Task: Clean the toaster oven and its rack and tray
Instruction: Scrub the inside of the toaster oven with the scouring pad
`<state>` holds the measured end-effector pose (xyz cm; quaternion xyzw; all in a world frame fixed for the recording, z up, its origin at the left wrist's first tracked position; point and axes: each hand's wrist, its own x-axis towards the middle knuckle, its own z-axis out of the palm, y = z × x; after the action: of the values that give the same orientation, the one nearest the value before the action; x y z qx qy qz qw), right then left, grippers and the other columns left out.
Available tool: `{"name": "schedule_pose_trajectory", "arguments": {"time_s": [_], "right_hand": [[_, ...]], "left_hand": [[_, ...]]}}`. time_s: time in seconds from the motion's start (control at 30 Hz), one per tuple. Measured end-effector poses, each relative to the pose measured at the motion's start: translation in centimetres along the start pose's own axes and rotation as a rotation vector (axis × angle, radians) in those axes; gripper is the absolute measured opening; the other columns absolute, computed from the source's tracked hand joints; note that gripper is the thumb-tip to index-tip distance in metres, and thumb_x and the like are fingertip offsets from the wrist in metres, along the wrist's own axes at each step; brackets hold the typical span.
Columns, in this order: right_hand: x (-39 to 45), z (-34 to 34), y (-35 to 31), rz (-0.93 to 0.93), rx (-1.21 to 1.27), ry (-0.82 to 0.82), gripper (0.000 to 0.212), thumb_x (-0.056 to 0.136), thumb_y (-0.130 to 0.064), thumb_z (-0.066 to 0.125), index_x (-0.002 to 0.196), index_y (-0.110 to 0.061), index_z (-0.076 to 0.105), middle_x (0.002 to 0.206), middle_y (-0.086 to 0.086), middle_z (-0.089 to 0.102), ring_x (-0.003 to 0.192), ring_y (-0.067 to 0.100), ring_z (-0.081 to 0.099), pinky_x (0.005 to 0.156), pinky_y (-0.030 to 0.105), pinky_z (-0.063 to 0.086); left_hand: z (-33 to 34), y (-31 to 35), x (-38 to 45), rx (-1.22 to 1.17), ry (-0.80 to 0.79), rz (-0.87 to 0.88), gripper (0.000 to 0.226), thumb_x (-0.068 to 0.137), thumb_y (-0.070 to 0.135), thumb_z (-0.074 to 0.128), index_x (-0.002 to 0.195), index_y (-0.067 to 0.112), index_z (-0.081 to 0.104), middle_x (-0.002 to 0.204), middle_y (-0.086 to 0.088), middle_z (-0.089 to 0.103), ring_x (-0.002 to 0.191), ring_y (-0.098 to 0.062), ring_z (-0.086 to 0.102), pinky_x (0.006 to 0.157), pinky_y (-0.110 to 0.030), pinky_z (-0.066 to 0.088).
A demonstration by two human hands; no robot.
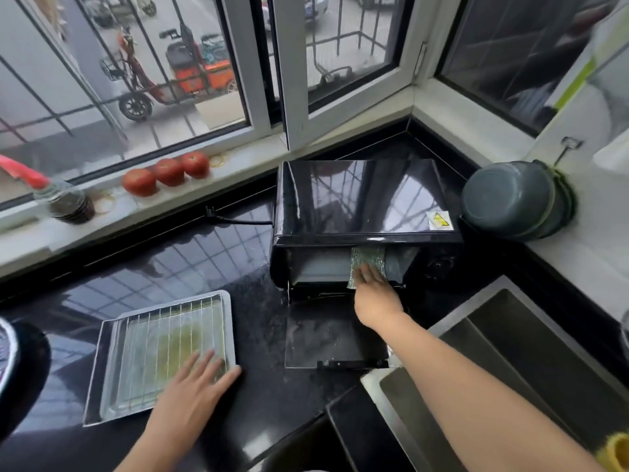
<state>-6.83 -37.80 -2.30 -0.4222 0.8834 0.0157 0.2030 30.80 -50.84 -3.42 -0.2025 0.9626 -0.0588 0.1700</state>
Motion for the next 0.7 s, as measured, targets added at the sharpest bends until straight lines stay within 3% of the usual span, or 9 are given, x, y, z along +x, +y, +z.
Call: {"name": "schedule_pose_trajectory", "arguments": {"time_s": [0.13, 0.2, 0.27, 0.37, 0.43, 0.5, 0.53, 0.63, 0.7], "right_hand": [[0.1, -0.3, 0.1, 0.036, 0.019, 0.008, 0.071, 0.095, -0.006, 0.038, 0.158, -0.011, 0.007, 0.166, 0.005, -0.004, 0.153, 0.022, -0.004, 0.124, 0.033, 0.007], [0.4, -0.3, -0.7, 0.071, 0.041, 0.035, 0.072, 0.093, -0.003, 0.04, 0.158, -0.011, 0.01, 0.166, 0.004, -0.001, 0.153, 0.023, -0.002, 0.123, 0.034, 0.01], [0.3, -0.2, -1.7, 0.026, 0.053, 0.076, 0.072, 0.091, 0.0, 0.043, 0.157, -0.012, 0.017, 0.166, 0.003, 0.007, 0.153, 0.023, 0.006, 0.122, 0.034, 0.018], [-1.0, 0.5, -2.8, -0.183, 0.024, 0.162, 0.073, 0.085, 0.005, 0.053, 0.152, -0.015, 0.034, 0.16, 0.002, 0.027, 0.149, 0.022, 0.023, 0.116, 0.035, 0.032], [-1.6, 0.7, -2.2, -0.206, 0.01, 0.206, 0.074, 0.081, 0.008, 0.055, 0.149, -0.017, 0.041, 0.157, 0.001, 0.036, 0.147, 0.02, 0.028, 0.114, 0.034, 0.034], [-2.0, 0.8, -0.8, -0.146, -0.002, 0.26, 0.069, 0.078, 0.009, 0.057, 0.141, -0.017, 0.051, 0.149, -0.002, 0.047, 0.144, 0.018, 0.036, 0.11, 0.032, 0.039], [-2.1, 0.8, 0.0, -0.109, -0.006, 0.298, 0.065, 0.075, 0.01, 0.059, 0.134, -0.017, 0.059, 0.142, -0.002, 0.054, 0.139, 0.018, 0.044, 0.105, 0.032, 0.044], [-3.8, 0.2, 1.3, -0.022, 0.07, 0.425, 0.045, 0.061, 0.009, 0.069, 0.096, -0.018, 0.076, 0.095, -0.001, 0.073, 0.091, 0.023, 0.072, 0.067, 0.029, 0.055], [-5.3, 0.4, 1.3, -0.046, 0.158, 0.512, 0.037, 0.06, 0.007, 0.071, 0.088, -0.017, 0.075, 0.082, -0.002, 0.072, 0.074, 0.02, 0.07, 0.059, 0.027, 0.052]], "left_hand": [[-0.2, -0.3, -0.7, -0.042, 0.006, -0.034, 0.062, 0.079, 0.014, 0.039, 0.135, 0.019, 0.063, 0.126, -0.016, 0.07, 0.127, -0.04, 0.062, 0.115, -0.053, 0.029], [-1.4, 1.3, -0.8, -0.185, 0.065, -0.154, 0.053, 0.086, 0.015, 0.055, 0.138, 0.019, 0.063, 0.134, -0.015, 0.065, 0.134, -0.038, 0.056, 0.115, -0.054, 0.036], [-2.5, 3.4, -0.6, -0.432, 0.166, -0.321, 0.059, 0.084, 0.007, 0.073, 0.141, 0.016, 0.06, 0.141, -0.014, 0.059, 0.139, -0.037, 0.048, 0.112, -0.054, 0.043], [-5.9, 6.2, 0.2, -0.804, 0.257, -0.483, 0.063, 0.092, 0.008, 0.069, 0.151, 0.021, 0.049, 0.152, 0.001, 0.044, 0.141, -0.022, 0.043, 0.114, -0.037, 0.039], [-8.9, 6.9, 1.6, -0.911, 0.257, -0.438, 0.064, 0.099, 0.015, 0.063, 0.157, 0.028, 0.038, 0.159, 0.009, 0.031, 0.136, -0.006, 0.042, 0.111, -0.024, 0.034], [-11.7, 6.4, 3.9, -0.947, 0.277, -0.354, 0.068, 0.101, 0.02, 0.062, 0.159, 0.033, 0.03, 0.164, 0.012, 0.022, 0.133, -0.001, 0.04, 0.108, -0.021, 0.034], [-13.1, 5.7, 5.4, -0.934, 0.315, -0.32, 0.072, 0.1, 0.021, 0.063, 0.16, 0.035, 0.026, 0.165, 0.011, 0.019, 0.138, -0.007, 0.041, 0.112, -0.025, 0.036], [-16.7, 3.3, 10.8, -0.717, 0.387, -0.207, 0.088, 0.095, 0.028, 0.072, 0.162, 0.038, 0.017, 0.17, -0.001, 0.006, 0.153, -0.03, 0.026, 0.12, -0.045, 0.034], [-18.5, 2.2, 14.6, -0.479, 0.337, -0.116, 0.096, 0.093, 0.035, 0.074, 0.164, 0.036, 0.011, 0.171, -0.01, -0.001, 0.157, -0.034, 0.007, 0.125, -0.046, 0.022]]}}
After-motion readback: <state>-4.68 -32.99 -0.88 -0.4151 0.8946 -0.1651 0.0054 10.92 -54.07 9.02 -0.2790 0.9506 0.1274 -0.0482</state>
